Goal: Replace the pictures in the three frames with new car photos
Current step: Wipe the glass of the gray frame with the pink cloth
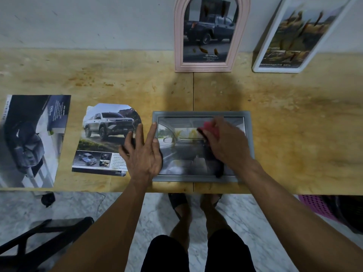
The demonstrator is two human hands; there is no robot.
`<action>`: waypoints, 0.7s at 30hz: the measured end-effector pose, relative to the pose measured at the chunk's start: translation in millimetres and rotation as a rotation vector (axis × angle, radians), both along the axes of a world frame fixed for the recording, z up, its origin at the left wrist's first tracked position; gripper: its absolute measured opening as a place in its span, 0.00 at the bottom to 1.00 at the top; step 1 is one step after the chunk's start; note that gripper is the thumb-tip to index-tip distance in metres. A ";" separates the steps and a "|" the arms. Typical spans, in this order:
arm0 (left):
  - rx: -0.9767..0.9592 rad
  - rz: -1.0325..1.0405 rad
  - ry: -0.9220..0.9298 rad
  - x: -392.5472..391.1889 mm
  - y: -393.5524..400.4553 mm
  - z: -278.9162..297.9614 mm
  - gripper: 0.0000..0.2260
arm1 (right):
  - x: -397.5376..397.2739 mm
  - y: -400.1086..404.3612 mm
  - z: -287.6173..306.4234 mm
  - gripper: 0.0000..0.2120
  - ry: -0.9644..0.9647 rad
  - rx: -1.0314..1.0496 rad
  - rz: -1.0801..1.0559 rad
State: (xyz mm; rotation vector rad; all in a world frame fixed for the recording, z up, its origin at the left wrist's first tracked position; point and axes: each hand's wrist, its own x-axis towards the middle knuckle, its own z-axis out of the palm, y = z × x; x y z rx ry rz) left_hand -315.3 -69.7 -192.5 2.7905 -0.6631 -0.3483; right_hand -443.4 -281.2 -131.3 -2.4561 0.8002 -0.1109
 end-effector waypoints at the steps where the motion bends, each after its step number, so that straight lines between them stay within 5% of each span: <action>1: -0.003 -0.001 0.000 -0.6 -0.4 0.5 0.22 | 6.5 -5.1 -6.2 0.10 -0.018 -0.108 -0.019; 5: -0.010 0.015 -0.003 -2.5 -2.1 2.4 0.21 | 0.2 11.5 -30.4 0.10 0.079 -0.188 0.065; 9: -0.011 0.035 -0.013 -3.7 -2.8 0.8 0.21 | -37.0 42.2 -18.6 0.14 0.139 0.024 0.109; 11: -0.010 0.031 -0.012 -4.0 -2.5 0.3 0.21 | -56.7 46.6 -8.2 0.07 0.149 0.053 0.197; 14: -0.008 0.027 -0.009 -3.3 -1.3 -0.3 0.20 | -51.0 20.1 5.0 0.09 0.191 0.145 0.090; 17: -0.008 0.021 -0.001 -3.2 -1.6 0.4 0.21 | -16.6 -19.3 -0.8 0.11 0.088 -0.060 -0.128; 21: -0.021 0.034 0.009 -4.3 -2.4 2.7 0.20 | -6.9 -25.3 -25.4 0.15 0.166 -0.174 -0.068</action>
